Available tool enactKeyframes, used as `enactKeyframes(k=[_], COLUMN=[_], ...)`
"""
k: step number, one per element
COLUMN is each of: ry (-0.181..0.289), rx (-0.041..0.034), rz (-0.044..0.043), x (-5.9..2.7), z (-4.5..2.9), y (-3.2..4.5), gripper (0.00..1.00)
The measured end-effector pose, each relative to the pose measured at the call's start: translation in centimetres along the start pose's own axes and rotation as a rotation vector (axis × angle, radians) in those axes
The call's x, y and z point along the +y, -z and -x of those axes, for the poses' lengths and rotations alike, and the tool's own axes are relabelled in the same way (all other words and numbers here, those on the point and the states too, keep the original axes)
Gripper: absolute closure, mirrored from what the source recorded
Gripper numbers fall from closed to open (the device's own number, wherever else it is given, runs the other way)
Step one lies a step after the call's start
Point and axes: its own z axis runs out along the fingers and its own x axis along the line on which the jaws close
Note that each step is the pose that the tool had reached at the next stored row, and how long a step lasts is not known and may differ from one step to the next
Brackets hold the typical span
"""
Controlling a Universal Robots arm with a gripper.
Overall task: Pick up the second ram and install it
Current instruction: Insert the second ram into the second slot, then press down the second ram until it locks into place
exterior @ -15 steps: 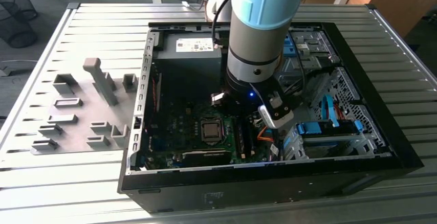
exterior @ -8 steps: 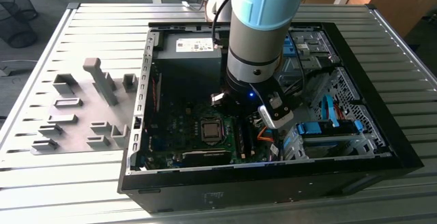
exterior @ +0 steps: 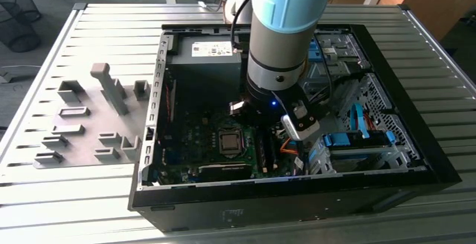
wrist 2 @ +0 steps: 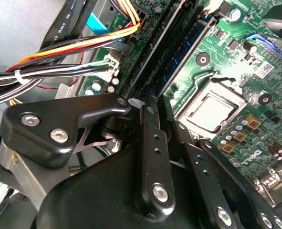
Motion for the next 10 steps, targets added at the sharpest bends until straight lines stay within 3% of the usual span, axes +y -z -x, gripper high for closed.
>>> enactKeyframes(k=[6,10], ry=[0.0,0.0], rx=[0.0,-0.0001], rz=[-0.0011,-0.0008], x=[0.07,0.08], z=[0.04,0.04], y=[1.94,2.09], gripper=[0.79,0.8])
